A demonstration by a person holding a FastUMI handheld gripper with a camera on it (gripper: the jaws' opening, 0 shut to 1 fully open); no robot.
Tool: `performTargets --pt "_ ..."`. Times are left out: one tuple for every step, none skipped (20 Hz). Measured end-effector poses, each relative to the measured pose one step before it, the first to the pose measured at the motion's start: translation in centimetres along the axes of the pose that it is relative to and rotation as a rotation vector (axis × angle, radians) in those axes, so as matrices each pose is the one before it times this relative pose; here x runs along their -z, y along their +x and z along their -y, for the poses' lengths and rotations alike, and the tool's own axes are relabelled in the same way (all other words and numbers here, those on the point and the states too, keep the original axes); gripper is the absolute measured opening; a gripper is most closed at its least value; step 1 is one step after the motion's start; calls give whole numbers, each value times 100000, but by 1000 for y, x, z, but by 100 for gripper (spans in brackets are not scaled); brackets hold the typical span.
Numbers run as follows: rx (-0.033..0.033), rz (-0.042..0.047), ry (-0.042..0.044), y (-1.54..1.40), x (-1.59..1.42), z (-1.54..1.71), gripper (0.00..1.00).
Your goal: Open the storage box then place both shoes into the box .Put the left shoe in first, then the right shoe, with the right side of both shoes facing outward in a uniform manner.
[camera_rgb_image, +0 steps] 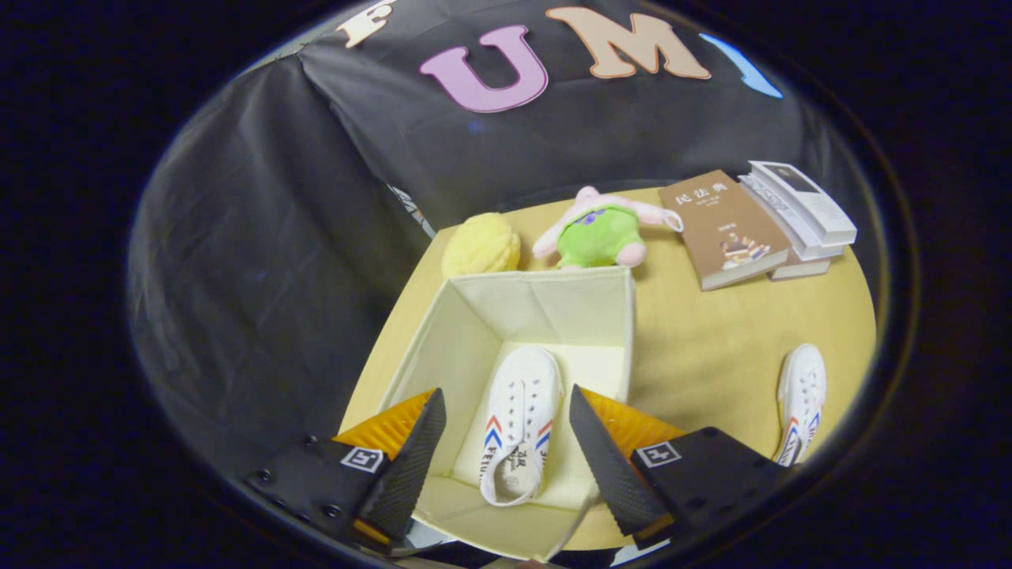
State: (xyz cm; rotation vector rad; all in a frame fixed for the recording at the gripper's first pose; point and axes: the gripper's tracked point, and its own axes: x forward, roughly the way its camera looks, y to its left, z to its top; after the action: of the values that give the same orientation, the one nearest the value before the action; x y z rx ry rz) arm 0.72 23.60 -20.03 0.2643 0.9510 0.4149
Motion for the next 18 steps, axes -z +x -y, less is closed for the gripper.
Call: performTargets --pt "1204 1593 72 -835 -522 1081 100" --pt "1872 1046 67 -705 -232 1281 100" --pt "2051 1140 -10 -673 -374 1408 100" --pt "1451 722 457 -575 -272 1361 100" --pt "881 692 919 -613 -206 1279 100" --pt "1278 850 833 -681 -246 1217 100" --pt "1734 908 242 -730 -255 1443 100" --pt "1935 686 59 -468 -190 1584 100" --pt "1648 540 360 -472 -127 1515 100" --pt "1315 723 616 -508 -127 1248 100" --pt "1282 388 1050 -444 -94 1372 100" --pt "1170 326 1060 -415 16 1306 100" --pt "1162 333 828 798 172 1239 100" --pt "1351 348 426 -460 -83 1287 100" --pt "1303 281 -21 -404 -78 1262 100" --pt "1177 288 -130 -158 103 1158 100" --pt "915 193 32 -153 17 1132 100" --pt "931 12 298 -168 124 1065 100"
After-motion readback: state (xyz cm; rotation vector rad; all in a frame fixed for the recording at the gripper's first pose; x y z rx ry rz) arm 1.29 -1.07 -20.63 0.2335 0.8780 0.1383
